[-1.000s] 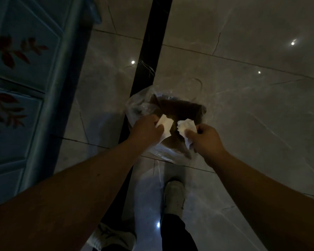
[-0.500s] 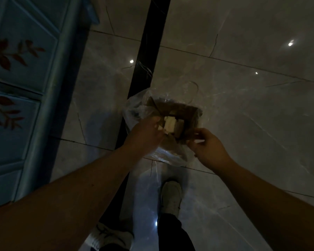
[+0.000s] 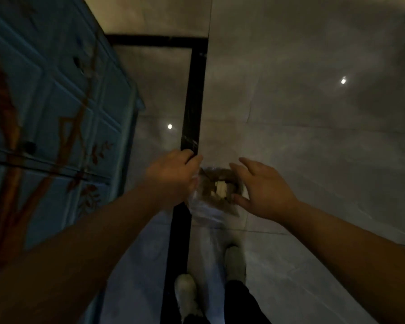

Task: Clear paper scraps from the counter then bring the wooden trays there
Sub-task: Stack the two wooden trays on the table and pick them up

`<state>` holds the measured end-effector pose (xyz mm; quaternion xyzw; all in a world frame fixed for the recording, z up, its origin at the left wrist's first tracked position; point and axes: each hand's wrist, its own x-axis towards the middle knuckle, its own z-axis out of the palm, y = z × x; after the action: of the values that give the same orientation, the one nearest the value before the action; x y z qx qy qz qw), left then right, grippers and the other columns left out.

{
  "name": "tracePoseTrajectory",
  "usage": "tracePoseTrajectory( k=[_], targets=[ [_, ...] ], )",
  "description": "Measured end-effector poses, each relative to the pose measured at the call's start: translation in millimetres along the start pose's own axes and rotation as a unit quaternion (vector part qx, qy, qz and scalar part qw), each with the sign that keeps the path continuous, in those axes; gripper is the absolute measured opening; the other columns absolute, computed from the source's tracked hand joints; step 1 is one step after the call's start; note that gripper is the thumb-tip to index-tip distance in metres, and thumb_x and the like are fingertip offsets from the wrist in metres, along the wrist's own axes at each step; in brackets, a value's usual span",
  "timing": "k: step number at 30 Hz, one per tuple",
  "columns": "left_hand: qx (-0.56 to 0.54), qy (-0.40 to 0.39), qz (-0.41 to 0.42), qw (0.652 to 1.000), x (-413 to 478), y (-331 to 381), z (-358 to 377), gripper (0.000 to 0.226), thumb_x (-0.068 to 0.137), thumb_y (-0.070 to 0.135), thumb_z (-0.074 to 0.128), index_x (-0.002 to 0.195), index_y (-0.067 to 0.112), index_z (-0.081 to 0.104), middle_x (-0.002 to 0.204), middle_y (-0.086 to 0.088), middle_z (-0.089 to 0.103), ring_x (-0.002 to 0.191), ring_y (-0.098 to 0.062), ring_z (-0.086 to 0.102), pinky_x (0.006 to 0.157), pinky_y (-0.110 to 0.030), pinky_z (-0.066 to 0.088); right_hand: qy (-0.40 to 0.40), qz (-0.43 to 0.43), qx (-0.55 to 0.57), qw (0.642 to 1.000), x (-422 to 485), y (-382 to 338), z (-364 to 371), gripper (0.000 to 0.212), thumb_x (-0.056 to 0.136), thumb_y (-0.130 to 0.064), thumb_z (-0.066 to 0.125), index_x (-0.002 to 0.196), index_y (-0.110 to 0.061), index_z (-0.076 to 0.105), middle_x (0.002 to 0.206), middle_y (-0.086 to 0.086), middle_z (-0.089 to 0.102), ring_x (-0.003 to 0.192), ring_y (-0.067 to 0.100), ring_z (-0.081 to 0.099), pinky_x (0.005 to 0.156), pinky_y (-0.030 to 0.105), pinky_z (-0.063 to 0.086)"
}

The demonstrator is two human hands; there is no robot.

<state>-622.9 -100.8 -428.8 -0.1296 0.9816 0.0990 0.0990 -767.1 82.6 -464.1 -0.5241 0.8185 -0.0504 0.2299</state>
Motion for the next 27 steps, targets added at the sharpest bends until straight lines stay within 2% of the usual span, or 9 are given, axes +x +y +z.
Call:
tracePoseTrajectory(
  k=[3,5,7,14,17,23,27],
  targets=[
    [0.054,0.018,0.033,0.998,-18.6,13.1,-92.8,0.053,0.08,0.037,0.044,0.121,0.006,0.057,0.111,-0.02,0.065,0.09,-0.039,0.065,0.067,-0.045,0.056,0.023,-0.041,-0.063,0.997,-22.3,-29.9,-73.2,0.075,0.083,-0.051,0.059,0.146,-0.019,0.034,0.152,0.019,0.038,0.134,0.038,0.041,0.107,0.051,0.036],
    [0.088,0.036,0.054,0.994,-35.2,19.5,-145.1,0.054,0.081,0.038,0.045,0.124,0.006,0.054,0.113,-0.021,0.064,0.093,-0.039,0.063,0.07,-0.045,0.055,0.04,-0.052,-0.106,0.992,-38.4,-47.9,-120.8,0.075,0.086,-0.052,0.056,0.148,-0.02,0.029,0.155,0.018,0.032,0.138,0.036,0.035,0.111,0.05,0.03],
    [0.118,0.059,0.065,0.989,-54.3,25.5,-193.3,0.052,0.083,0.036,0.054,0.126,0.006,0.052,0.117,-0.022,0.062,0.096,-0.04,0.062,0.076,-0.046,0.055,0.068,-0.047,-0.13,0.988,-57.2,-65.8,-167.7,0.076,0.087,-0.051,0.056,0.149,-0.019,0.027,0.158,0.018,0.027,0.14,0.036,0.032,0.112,0.05,0.027],
    [0.212,0.159,0.131,0.955,-113.6,80.7,-342.2,0.053,0.084,0.039,0.05,0.127,0.01,0.048,0.121,-0.015,0.059,0.106,-0.034,0.058,0.086,-0.046,0.052,0.19,-0.017,-0.2,0.961,-154.0,-120.4,-312.0,0.075,0.085,-0.052,0.057,0.146,-0.021,0.029,0.154,0.017,0.033,0.137,0.036,0.037,0.11,0.049,0.031],
    [0.208,0.189,0.155,0.947,-127.5,118.3,-380.9,0.052,0.084,0.043,0.053,0.126,0.013,0.051,0.122,-0.013,0.061,0.105,-0.031,0.06,0.083,-0.043,0.054,0.221,0.029,-0.224,0.949,-206.5,-129.6,-353.8,0.075,0.087,-0.056,0.052,0.148,-0.024,0.023,0.157,0.014,0.028,0.139,0.032,0.034,0.111,0.046,0.03],
    [0.189,0.221,0.268,0.919,-129.6,219.5,-422.7,0.052,0.092,0.044,0.046,0.136,0.016,0.043,0.139,-0.011,0.05,0.124,-0.028,0.048,0.101,-0.04,0.04,0.249,0.141,-0.24,0.928,-335.0,-115.4,-390.4,0.076,0.091,-0.057,0.047,0.152,-0.027,0.015,0.161,0.011,0.019,0.145,0.03,0.025,0.115,0.045,0.025],
    [0.19,0.234,0.326,0.896,-124.9,298.4,-431.8,0.052,0.093,0.043,0.042,0.138,0.016,0.039,0.141,-0.01,0.046,0.127,-0.027,0.044,0.104,-0.04,0.038,0.259,0.211,-0.242,0.911,-414.4,-89.6,-389.4,0.075,0.091,-0.058,0.046,0.152,-0.029,0.014,0.162,0.007,0.018,0.145,0.027,0.024,0.116,0.043,0.022]
  ],
)
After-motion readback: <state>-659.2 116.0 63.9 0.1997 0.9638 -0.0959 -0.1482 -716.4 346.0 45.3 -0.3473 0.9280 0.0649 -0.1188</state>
